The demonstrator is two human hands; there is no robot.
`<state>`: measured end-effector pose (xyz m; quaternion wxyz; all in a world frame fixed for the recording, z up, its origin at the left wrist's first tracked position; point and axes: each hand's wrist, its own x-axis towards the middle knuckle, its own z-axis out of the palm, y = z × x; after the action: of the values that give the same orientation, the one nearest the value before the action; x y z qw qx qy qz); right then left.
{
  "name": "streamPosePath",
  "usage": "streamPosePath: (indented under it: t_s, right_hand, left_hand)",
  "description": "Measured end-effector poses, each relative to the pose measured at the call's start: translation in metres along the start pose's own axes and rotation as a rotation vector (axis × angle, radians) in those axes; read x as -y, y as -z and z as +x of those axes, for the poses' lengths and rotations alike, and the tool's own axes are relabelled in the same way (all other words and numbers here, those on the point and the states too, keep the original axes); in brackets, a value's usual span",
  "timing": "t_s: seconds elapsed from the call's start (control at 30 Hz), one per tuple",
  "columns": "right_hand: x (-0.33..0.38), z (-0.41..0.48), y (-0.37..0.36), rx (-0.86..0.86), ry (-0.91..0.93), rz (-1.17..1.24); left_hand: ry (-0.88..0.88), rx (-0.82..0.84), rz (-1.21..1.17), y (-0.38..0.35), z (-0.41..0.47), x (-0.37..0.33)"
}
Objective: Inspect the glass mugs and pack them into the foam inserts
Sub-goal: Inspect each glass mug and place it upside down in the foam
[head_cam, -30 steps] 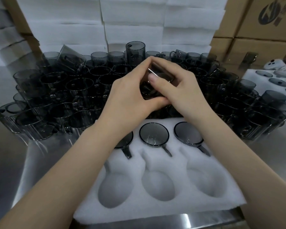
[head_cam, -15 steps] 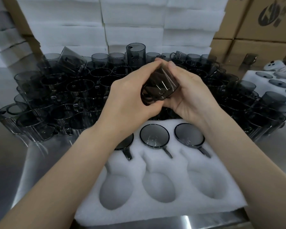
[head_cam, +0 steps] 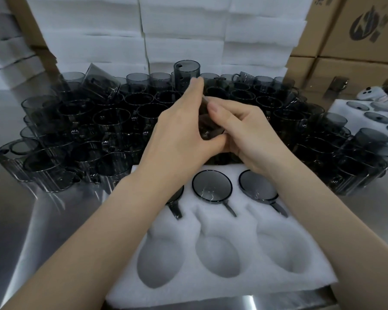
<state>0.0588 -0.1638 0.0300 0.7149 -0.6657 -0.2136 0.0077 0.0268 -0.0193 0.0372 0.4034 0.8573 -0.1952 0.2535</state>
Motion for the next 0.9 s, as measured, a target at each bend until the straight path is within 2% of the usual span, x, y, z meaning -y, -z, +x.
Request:
streamPosePath:
  t_s: [0.1, 0.27, 0.33, 0.4, 0.47, 0.53, 0.6, 0.73, 0.8, 0.9]
  right_hand:
    - [0.002, 0.000, -0.001, -0.040, -0.023, 0.008]
    - [0.006, 0.004, 0.002, -0.076, -0.127, 0.226]
    - [0.007, 0.005, 0.005, 0.025, -0.233, 0.318]
    - [0.007, 0.005, 0.006, 0.220, -0.361, 0.462]
    - [0.008, 0.004, 0.009, 0.357, -0.409, 0.586]
    - [0.010, 0.004, 0.011, 0.393, -0.374, 0.595]
    - [0.010, 0.003, 0.010, 0.348, -0.295, 0.564]
    - [0.011, 0.001, 0.008, 0.142, -0.151, 0.499]
    - [0.013, 0.001, 0.005, 0.064, -0.102, 0.451]
    - [0.015, 0.001, 0.006, 0.049, -0.084, 0.413]
  left_hand:
    - [-0.005, 0.009, -0.013, -0.001, -0.001, 0.000]
    - [-0.164, 0.037, -0.015, 0.002, -0.006, -0.007]
    - [-0.274, 0.036, -0.003, 0.003, -0.007, -0.008]
    - [-0.347, 0.034, -0.008, 0.004, -0.007, -0.007]
    - [-0.318, 0.034, -0.050, 0.005, -0.006, -0.008]
    - [-0.273, 0.040, -0.061, 0.006, -0.007, -0.009]
    - [-0.200, 0.057, -0.045, 0.005, -0.007, -0.010]
    - [-0.016, 0.058, -0.013, 0.008, -0.003, -0.006]
    - [-0.001, 0.041, -0.030, 0.009, -0.003, -0.006]
    - [-0.043, 0.025, -0.123, 0.010, -0.004, -0.006]
